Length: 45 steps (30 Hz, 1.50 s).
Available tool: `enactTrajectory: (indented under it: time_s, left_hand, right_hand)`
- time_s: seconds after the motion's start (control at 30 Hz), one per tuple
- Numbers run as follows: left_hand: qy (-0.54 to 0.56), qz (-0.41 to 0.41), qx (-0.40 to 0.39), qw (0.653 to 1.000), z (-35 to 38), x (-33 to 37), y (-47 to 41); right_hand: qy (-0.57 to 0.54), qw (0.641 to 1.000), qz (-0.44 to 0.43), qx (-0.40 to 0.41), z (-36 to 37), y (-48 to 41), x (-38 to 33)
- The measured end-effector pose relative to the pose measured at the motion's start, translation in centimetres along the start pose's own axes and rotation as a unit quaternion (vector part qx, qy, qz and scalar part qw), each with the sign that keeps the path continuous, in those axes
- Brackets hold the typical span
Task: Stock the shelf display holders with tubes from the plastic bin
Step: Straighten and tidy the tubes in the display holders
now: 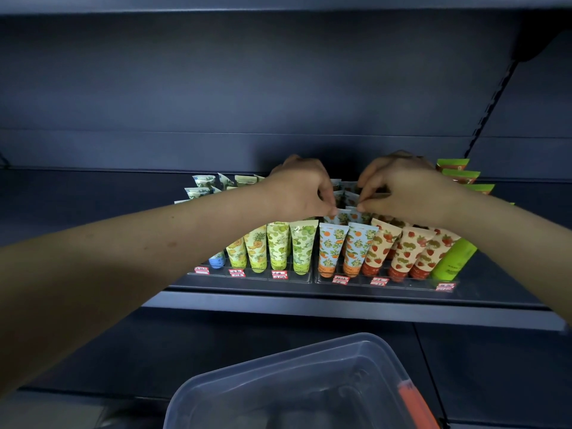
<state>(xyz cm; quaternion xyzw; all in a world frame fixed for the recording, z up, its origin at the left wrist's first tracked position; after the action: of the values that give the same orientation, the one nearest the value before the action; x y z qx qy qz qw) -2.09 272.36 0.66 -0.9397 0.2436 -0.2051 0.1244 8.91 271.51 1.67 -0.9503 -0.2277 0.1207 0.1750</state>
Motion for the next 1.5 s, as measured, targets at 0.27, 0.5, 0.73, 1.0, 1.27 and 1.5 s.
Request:
enactTrajectory:
  time_s: [0.27, 0.5, 0.73, 1.0, 1.27, 1.5]
  left_hand:
    - [0.027, -0.037, 0.034, 0.998, -1.8, -0.4, -1.4]
    - [-0.067, -0.045, 0.011, 0.997, 0.0, -0.7, -2.4]
    - [-0.072, -0.067, 0.007, 0.995, 1.0, -1.1, -3.1]
    - [-0.057, -0.059, -0.002, 0.997, 0.7, -1.2, -2.6]
    - [-0.058, -0.058, -0.014, 0.997, 0.6, -1.3, -2.2]
    - [-0.017, -0.062, 0.008, 0.998, -0.5, -0.7, -2.2]
  right_hand:
    - [-0.04, 0.999, 0.029, 0.021, -1.5, -1.6, 0.7]
    - [0.03, 0.998, 0.048, -0.032, 0.1, -2.5, 0.8]
    - [0.066, 0.996, 0.049, -0.029, 1.1, -2.9, 0.7]
    - [0.059, 0.998, 0.023, -0.023, 1.0, -3.0, 0.4]
    - [0.04, 0.999, 0.021, -0.021, 0.7, -2.8, 0.3]
    - [0.022, 0.999, 0.025, -0.007, -1.2, -2.4, 0.6]
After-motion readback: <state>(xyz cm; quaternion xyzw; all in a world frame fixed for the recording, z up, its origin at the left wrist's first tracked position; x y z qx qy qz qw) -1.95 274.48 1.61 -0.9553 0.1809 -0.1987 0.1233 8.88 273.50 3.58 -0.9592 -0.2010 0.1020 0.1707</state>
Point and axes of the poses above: each hand's wrist, its own y-axis away from the middle knuckle, its own z-axis out of the palm, x = y × z, the point moved 9 cm from there along -y, towards the middle knuckle, and after that the axes turned 12 degrees about x, right-handed, at the moved point
